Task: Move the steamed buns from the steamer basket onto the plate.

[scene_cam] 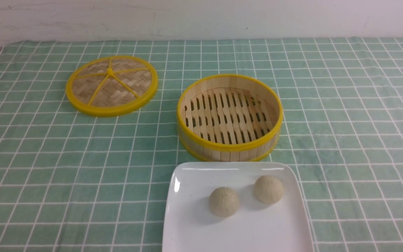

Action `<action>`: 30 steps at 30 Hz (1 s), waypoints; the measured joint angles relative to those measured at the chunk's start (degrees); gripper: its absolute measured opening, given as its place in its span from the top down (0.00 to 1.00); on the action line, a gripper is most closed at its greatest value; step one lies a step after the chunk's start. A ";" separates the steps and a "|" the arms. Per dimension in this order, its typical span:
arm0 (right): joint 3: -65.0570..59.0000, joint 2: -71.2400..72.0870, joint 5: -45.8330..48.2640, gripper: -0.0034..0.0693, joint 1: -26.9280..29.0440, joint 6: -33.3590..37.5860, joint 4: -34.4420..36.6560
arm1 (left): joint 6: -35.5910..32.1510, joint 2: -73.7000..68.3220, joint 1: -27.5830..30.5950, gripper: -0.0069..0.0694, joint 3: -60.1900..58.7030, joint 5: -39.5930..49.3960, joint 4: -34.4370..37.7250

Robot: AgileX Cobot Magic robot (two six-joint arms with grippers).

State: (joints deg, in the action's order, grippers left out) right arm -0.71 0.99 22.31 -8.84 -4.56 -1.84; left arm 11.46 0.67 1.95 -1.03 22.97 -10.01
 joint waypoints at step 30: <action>0.00 0.00 0.05 0.15 0.00 0.00 -1.90 | 0.00 0.00 0.00 0.55 0.00 0.00 0.00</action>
State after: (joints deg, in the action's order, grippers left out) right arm -0.71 0.99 22.35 -8.84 -4.56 -3.75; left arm 11.46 0.67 1.95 -1.03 22.97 -10.01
